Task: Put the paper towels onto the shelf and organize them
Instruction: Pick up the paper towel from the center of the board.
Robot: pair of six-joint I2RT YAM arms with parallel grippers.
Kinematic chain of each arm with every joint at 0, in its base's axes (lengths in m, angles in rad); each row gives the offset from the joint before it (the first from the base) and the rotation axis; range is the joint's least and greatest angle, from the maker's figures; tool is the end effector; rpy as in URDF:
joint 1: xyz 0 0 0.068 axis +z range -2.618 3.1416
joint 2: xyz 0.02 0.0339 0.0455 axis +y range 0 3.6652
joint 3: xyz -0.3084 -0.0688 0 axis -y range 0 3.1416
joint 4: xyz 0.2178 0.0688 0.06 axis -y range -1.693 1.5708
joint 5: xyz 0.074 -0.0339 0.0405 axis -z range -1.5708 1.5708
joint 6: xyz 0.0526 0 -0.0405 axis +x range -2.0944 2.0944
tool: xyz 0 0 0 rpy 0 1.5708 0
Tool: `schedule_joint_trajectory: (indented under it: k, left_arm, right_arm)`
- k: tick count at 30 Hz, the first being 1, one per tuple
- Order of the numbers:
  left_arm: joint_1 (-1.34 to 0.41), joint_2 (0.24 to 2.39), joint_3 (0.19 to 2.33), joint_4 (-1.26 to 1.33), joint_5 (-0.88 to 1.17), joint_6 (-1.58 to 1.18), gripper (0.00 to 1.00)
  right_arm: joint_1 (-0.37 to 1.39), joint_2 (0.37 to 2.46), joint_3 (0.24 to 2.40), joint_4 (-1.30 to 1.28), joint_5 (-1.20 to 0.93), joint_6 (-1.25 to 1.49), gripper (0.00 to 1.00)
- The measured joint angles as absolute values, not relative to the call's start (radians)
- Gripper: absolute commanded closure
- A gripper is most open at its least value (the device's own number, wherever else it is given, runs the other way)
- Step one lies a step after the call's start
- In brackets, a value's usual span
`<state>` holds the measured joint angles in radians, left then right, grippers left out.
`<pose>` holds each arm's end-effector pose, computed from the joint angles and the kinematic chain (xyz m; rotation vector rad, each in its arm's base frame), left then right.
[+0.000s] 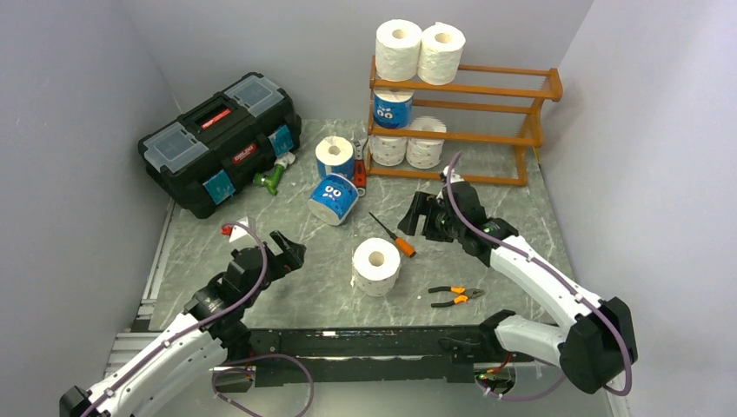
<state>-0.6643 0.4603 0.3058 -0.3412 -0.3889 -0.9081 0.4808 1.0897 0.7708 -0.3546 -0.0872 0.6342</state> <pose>0.0722 -0.0312 0.2179 -0.4913 2.0183 -0.5832 0.1767 0.0974 0.2967 0.1300 2.3321 0.6812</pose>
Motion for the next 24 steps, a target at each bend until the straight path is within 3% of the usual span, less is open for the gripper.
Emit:
schedule_joint_trajectory:
  k: [24]
  left_arm:
    - [-0.662, 0.552, 0.306, -0.300, -0.337, -0.924, 0.04]
  right_arm:
    - [0.696, 1.197, 0.822, -0.413, -0.061, 0.596, 0.25]
